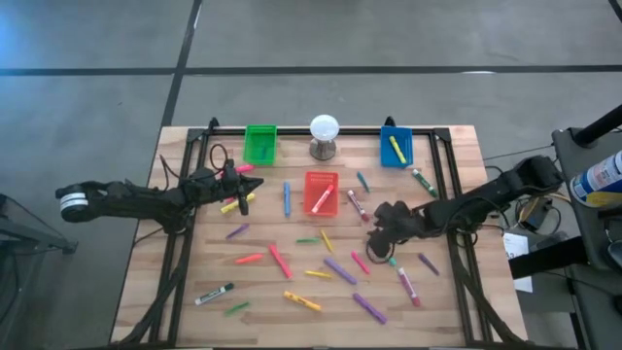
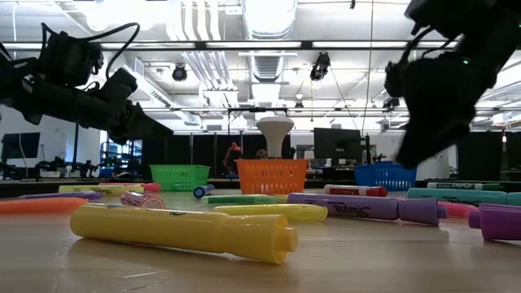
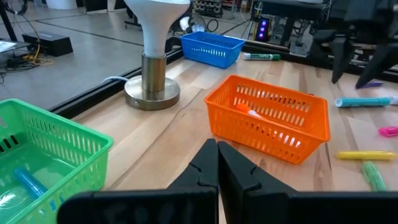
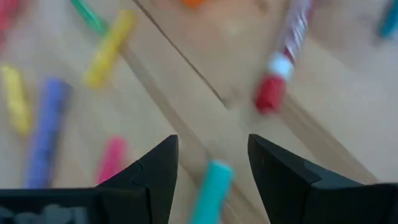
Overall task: Pick & Place Markers
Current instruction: Put the light blue highlighter into the blue bin
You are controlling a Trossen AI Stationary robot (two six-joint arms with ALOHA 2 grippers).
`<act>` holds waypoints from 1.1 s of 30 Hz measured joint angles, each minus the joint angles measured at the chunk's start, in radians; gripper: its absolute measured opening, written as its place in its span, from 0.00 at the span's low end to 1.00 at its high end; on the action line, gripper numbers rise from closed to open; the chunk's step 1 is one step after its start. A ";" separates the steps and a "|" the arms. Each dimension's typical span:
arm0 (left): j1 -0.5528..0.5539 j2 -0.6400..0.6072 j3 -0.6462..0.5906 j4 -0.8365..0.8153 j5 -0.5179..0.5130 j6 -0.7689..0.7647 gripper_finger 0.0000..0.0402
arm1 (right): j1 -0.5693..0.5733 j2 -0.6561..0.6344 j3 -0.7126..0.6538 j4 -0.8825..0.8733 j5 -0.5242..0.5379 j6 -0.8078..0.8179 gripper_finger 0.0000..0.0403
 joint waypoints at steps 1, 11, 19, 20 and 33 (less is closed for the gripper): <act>0.000 0.000 0.000 0.000 0.000 0.000 0.00 | 0.005 0.018 0.019 -0.053 0.000 0.025 0.46; 0.000 0.000 0.000 0.000 0.000 -0.001 0.00 | 0.024 0.130 0.084 -0.144 -0.094 0.124 0.39; 0.000 0.000 0.000 0.001 0.000 -0.003 0.00 | 0.024 0.155 0.095 -0.139 -0.123 0.138 0.38; 0.000 0.000 0.000 0.000 0.000 -0.003 0.00 | 0.024 0.156 0.095 -0.137 -0.123 0.144 0.38; 0.000 0.001 0.000 0.001 0.000 -0.003 0.00 | 0.024 0.229 0.093 -0.104 -0.114 0.143 0.35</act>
